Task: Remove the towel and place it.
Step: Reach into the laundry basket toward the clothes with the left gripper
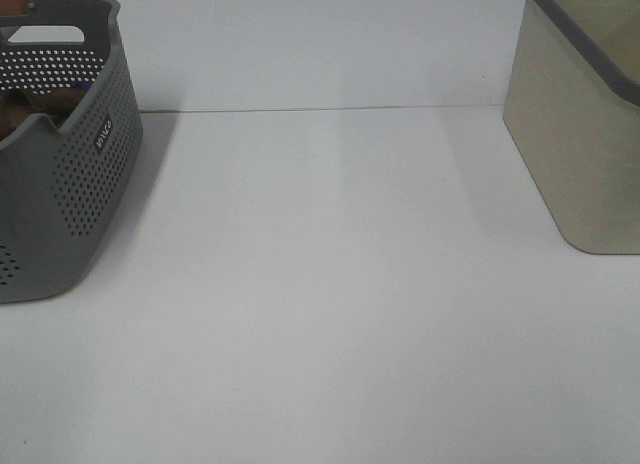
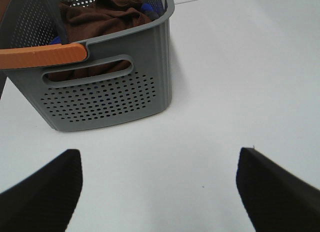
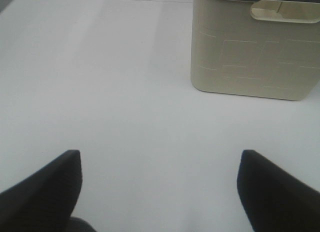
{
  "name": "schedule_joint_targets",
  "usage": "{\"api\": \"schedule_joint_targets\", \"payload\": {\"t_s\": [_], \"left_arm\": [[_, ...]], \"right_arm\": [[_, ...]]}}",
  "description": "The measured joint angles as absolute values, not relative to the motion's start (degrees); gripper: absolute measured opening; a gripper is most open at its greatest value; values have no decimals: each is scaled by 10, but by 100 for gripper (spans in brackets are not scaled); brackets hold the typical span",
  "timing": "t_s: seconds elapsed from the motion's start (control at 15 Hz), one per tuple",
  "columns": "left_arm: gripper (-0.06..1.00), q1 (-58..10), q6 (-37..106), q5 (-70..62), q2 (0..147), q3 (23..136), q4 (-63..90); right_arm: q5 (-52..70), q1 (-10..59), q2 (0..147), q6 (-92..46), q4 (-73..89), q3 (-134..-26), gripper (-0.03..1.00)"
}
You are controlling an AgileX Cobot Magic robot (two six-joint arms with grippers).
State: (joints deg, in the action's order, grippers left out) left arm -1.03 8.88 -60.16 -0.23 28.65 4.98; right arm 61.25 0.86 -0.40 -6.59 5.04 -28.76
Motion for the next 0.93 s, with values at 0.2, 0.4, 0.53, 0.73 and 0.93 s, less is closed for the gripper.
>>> {"api": "schedule_joint_targets", "payload": {"t_s": [0.2, 0.4, 0.53, 0.73, 0.93], "left_arm": [[80, -10, 89, -602, -2, 286, 50], [80, -10, 89, -602, -2, 286, 50], [80, -10, 89, -602, -2, 286, 50], [80, -10, 89, -602, -2, 286, 50], [80, -10, 89, -602, -2, 286, 50]], "right_arm": [[612, 9, -4, -66, 50, -288, 80], [612, 9, -4, -66, 50, -288, 80], [612, 9, -4, -66, 50, -288, 80], [612, 9, -4, -66, 50, -288, 80], [612, 9, -4, -66, 50, -288, 80]]}}
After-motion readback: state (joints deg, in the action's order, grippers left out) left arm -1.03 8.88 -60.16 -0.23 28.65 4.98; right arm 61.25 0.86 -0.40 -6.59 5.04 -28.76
